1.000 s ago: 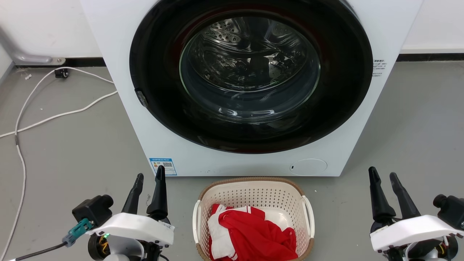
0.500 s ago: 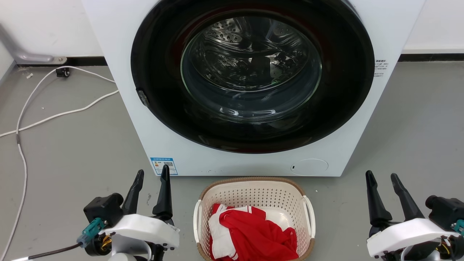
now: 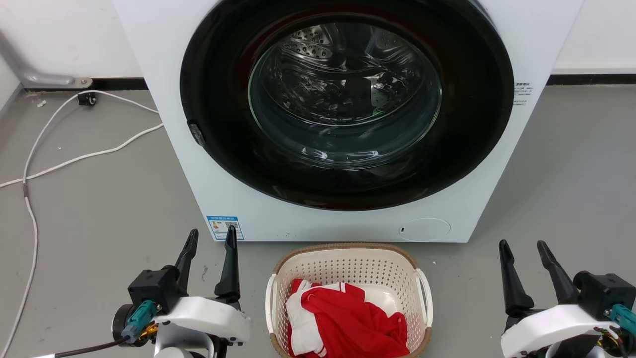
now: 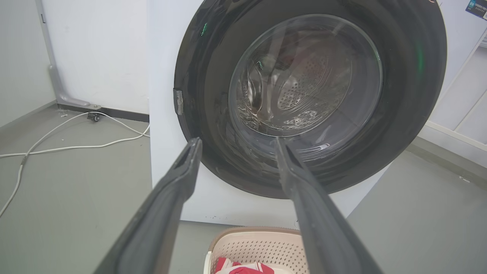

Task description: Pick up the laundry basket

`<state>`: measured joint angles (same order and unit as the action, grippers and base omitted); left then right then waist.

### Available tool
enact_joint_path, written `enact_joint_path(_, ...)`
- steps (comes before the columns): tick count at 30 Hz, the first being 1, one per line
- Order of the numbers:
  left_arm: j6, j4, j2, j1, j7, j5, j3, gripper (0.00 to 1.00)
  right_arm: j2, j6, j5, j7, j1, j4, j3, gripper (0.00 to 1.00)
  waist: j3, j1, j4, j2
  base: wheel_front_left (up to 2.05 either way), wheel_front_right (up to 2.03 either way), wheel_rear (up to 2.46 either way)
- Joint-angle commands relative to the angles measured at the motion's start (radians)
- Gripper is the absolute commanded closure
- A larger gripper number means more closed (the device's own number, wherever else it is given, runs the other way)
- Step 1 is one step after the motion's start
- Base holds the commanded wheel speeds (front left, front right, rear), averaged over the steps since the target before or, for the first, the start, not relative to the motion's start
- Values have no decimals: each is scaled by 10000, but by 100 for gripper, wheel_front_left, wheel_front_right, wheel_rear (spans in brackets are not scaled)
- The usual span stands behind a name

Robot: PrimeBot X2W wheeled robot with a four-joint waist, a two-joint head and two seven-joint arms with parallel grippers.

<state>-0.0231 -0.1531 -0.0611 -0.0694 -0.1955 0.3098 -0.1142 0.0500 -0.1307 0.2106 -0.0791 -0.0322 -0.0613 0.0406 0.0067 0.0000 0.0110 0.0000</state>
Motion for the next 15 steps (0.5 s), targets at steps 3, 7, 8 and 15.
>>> enact_joint_path(3, 19, 26, -48, -110, -119, -306, -33, 0, 13, 0, -382, -62, -45, 135, 4, 0, -1, 0, 6, 0, 0, 0, 0)
enact_joint_path(7, -71, -15, -32, -93, -229, -713, -81, 0, 12, 0, -865, -98, -98, 167, -47, 0, 4, 0, 12, 0, 0, 0, 0)
enact_joint_path(8, -72, -28, -29, -95, -259, -784, -86, 0, 11, 0, -943, -109, -106, 173, -54, 0, 8, 0, 14, 0, 0, 0, 0)
enact_joint_path(15, -79, -149, -3, -129, -400, -1301, -159, 0, 10, 1, -1355, -140, -140, 154, -62, 0, 30, 0, 49, 0, 0, 0, 0)
